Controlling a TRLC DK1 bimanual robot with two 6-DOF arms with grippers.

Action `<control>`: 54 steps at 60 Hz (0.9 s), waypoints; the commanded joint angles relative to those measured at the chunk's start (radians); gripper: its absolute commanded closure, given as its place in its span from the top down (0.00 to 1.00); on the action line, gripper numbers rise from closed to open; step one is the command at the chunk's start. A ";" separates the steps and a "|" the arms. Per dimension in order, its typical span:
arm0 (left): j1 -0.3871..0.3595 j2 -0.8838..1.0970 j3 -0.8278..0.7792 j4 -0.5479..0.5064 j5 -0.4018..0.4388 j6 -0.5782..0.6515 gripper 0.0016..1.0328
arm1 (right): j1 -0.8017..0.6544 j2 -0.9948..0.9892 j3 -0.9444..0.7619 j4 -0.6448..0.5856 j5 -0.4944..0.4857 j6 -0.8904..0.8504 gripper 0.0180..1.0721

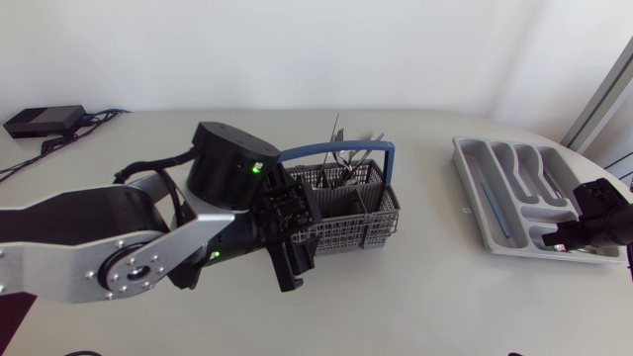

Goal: Sort the cutlery from the basket into the organizer compartments.

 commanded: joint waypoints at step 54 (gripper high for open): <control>0.222 -0.067 -0.024 -0.050 0.275 -0.044 0.84 | 0.568 -0.579 -0.071 -0.275 -0.088 0.254 0.60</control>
